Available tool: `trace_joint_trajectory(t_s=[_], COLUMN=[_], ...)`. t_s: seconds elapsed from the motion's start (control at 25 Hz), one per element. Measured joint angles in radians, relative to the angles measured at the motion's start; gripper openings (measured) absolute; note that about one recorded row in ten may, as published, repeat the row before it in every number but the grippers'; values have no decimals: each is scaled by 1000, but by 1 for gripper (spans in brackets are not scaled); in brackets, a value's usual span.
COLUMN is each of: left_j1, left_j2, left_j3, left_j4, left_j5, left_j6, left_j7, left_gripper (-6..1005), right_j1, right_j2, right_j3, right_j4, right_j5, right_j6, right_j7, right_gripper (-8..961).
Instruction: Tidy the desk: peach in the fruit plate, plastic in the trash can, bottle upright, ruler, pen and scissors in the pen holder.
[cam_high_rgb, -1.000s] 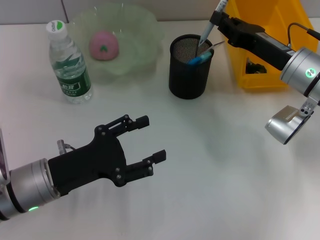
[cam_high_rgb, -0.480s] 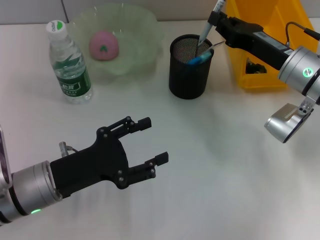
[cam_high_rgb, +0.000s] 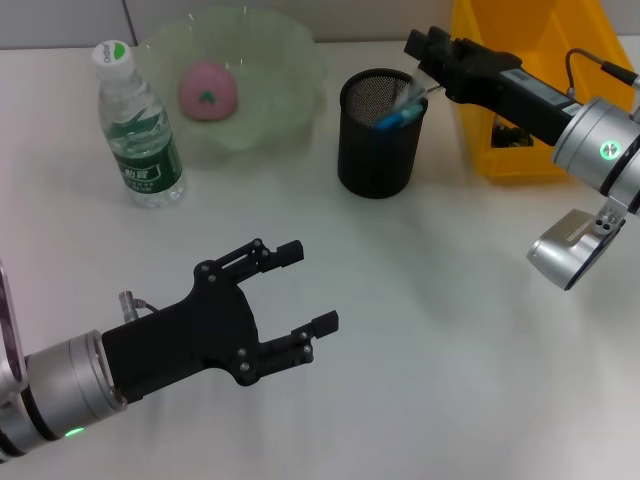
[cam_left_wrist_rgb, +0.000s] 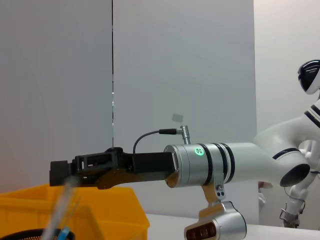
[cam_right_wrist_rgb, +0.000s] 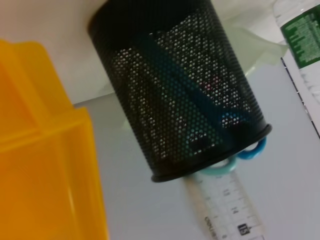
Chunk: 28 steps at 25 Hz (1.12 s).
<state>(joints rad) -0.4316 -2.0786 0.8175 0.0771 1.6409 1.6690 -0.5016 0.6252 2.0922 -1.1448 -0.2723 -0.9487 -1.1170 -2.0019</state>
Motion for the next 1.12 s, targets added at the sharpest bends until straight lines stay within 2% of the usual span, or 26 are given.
trace_joint_trajectory(t_s=[0.16,0.32,0.52,0.72,0.92,1.12], left_j1=[1,1,-1,-2,-2,-5], left_j2=[0,0,0,0,0,0], left_j3=[0,0,0,0,0,0], left_j4=[0,-1,-1,-1,-1,0], left_j5=[0,0,1,1,1,0], left_j6=[4,5,8,16,19,20], left_j7=[0,0,0,0,0,-5], left_gripper=[776,776,776,776,776,777], right_j1=[3,4,-5,-19,-21,-29], right_j2=[0,0,0,0,0,0], right_j3=[-1,-14,-107,-107,-114,-107], right_j4=[10,18,29,34,75,91], right_j5=[4,48,204,222,357,468], right_j6=[-23,-35,-93,-123,-186,-288], right_j7=[-1,-19,-54,-55,-35,110], right_gripper=[304,496,497,521,545,569])
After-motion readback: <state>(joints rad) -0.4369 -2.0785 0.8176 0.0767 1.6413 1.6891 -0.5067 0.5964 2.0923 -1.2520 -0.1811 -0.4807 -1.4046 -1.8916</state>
